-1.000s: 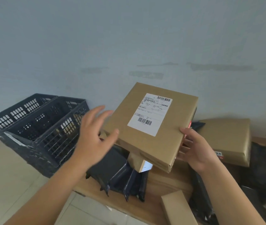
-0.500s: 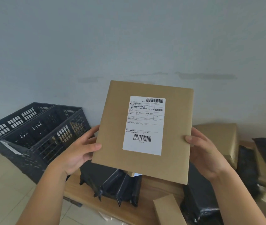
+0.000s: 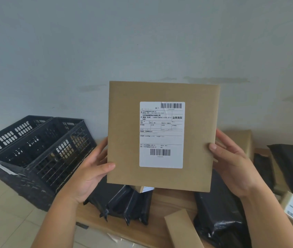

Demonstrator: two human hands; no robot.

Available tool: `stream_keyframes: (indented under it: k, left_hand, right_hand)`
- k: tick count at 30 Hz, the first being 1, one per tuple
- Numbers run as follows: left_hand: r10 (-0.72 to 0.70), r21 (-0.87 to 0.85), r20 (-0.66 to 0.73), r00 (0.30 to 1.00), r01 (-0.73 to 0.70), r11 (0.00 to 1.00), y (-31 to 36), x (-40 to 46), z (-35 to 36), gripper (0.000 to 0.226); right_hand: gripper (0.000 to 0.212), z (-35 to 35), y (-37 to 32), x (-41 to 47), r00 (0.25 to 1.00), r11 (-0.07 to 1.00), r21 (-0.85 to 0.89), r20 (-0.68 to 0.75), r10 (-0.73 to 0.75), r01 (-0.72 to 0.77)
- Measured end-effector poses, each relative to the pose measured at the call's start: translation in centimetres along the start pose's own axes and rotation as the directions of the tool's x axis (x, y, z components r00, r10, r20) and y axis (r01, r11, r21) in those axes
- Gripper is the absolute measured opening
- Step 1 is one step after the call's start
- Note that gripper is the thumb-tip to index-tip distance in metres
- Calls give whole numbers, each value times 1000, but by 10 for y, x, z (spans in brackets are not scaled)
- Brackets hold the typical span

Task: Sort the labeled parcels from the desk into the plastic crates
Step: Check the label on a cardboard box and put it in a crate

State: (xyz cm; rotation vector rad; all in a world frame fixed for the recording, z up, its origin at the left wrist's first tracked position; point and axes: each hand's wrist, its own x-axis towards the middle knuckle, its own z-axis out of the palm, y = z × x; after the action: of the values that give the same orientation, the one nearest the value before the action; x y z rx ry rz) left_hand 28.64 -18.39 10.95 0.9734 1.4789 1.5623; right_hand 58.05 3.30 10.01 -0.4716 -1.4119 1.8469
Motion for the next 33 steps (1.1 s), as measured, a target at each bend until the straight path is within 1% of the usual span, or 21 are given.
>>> stream_keyframes:
  k: [2,3,4,7,9,10,12,14,21,23,25,28,32,33]
  left_hand:
    - [12,-10,2,1000,-12,1000,-5,-2,5,82]
    - [12,-10,8,1000,-11,1000,-7,-2,7,80]
    - [9,-11,16,1000,-9,1000,-8,-3,7,84]
    - [-17,-12,49,999,17,1000,-10,-4,8,111]
    - [-16,2,68,998,15,1000,-10,-4,10,114]
    - [-12,6,78,997,11,1000,-11,-5,10,111]
    - [7,4,73,997,-8,1000,-14,-6,11,92]
    - [13,15,61,998,-14,1000,-18,-9,10,80]
    - [2,35,-32,999,-1,999,-30,-41,3,71]
    - [-19,27,-61,998,20,999,-34,-53,-3,74]
    - [-50,11,-93,994,51,999,-37,-65,-10,86]
    - [-70,4,-129,989,71,997,-39,-82,-22,75]
    - [-60,33,-166,984,66,997,-35,-99,-43,82]
    - [-49,34,-174,984,56,998,-34,-103,-48,80]
  right_hand:
    - [56,-2,2,-5,1000,1000,-1,-6,4,-4]
    - [57,-3,3,-7,1000,1000,1,-12,6,-6]
    - [57,-4,3,-9,1000,1000,-1,-20,7,-7]
    - [58,-4,2,-16,999,1000,-9,-49,3,-3]
    - [58,-4,2,-21,998,1000,-7,-68,-5,5]
    - [59,-4,3,-24,997,1000,-1,-78,-9,9]
    - [58,-1,3,-29,996,1000,11,-93,-14,15]
    - [57,2,5,-33,995,1000,4,-96,-12,12]
    - [58,24,20,-41,995,999,-8,-91,40,-41]
    - [58,34,27,-41,995,998,3,-82,64,-64]
    - [56,43,33,-41,994,996,20,-71,87,-85]
    - [54,58,39,-40,993,994,34,-53,104,-103]
    - [55,84,42,-37,993,993,34,-22,118,-117]
    - [55,91,42,-37,993,993,33,-17,118,-118]
